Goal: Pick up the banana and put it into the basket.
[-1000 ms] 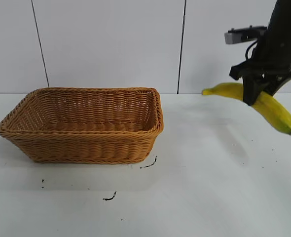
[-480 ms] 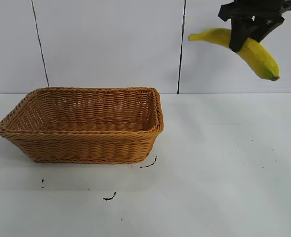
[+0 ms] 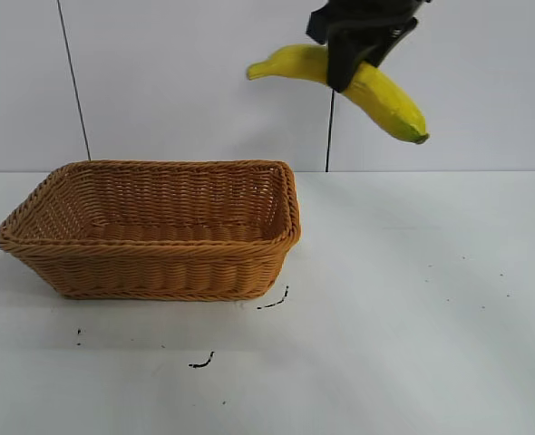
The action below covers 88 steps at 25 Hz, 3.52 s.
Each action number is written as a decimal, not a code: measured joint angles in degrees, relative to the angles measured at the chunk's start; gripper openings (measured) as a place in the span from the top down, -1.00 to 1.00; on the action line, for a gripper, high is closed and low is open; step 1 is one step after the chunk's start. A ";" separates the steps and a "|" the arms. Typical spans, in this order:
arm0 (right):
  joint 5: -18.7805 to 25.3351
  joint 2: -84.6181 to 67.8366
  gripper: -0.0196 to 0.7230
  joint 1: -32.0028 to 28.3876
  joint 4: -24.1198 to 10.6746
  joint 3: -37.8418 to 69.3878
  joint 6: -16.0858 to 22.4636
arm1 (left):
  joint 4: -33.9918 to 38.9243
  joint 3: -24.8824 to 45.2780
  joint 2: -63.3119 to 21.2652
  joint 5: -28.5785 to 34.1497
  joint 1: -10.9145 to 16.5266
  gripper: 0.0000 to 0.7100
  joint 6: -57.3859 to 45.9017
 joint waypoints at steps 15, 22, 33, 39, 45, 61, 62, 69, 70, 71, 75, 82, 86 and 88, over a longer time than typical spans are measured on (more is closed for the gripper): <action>-21.14 10.17 0.09 7.88 -2.30 0.00 -7.20 | 0.00 0.00 0.00 0.00 0.00 -0.96 0.00; -25.33 16.85 0.09 7.94 -5.02 0.05 -6.57 | 0.00 0.00 0.00 0.00 0.00 -0.96 0.00; -25.87 17.64 0.07 7.94 -4.83 0.05 -6.40 | 0.00 0.00 0.00 0.00 0.00 -0.96 0.00; -26.43 17.50 -0.75 7.94 -4.79 0.05 -6.04 | 0.00 0.00 0.00 0.00 0.00 -0.96 0.00; -23.18 12.66 -0.82 7.94 -4.62 -0.23 3.40 | 0.00 0.00 0.00 0.00 0.00 -0.96 0.00; 7.21 7.65 -0.82 -5.00 4.62 -12.51 23.03 | 0.00 0.00 0.00 0.00 0.00 -0.96 0.00; 7.52 7.65 -0.82 -6.26 4.69 -12.51 23.34 | 0.00 0.00 0.00 0.00 0.00 -0.96 0.00; 8.58 7.65 -0.82 -17.14 2.99 -12.51 23.62 | 0.00 0.00 0.00 0.00 0.00 -0.96 0.00; 8.60 7.65 -0.82 -19.15 2.99 -12.51 23.62 | 0.00 0.00 0.00 0.00 0.00 -0.96 0.00; 8.71 7.65 -0.82 -21.18 2.99 -12.51 23.62 | 0.00 0.00 0.00 0.00 0.00 -0.96 0.00; 8.96 7.80 -0.82 -27.60 2.99 -12.51 23.62 | 0.00 0.00 0.00 0.00 0.00 -0.96 0.00; 9.02 7.53 -0.82 -31.13 5.07 -12.38 23.62 | 0.00 0.00 0.00 0.00 0.00 -0.96 0.00; 8.95 3.39 -0.82 -31.13 5.74 -6.48 23.42 | 0.00 0.00 0.00 0.00 0.00 -0.96 0.00; 8.96 -0.51 -0.82 -31.13 5.79 -1.29 22.59 | 0.00 0.00 0.00 0.00 0.00 -0.96 0.00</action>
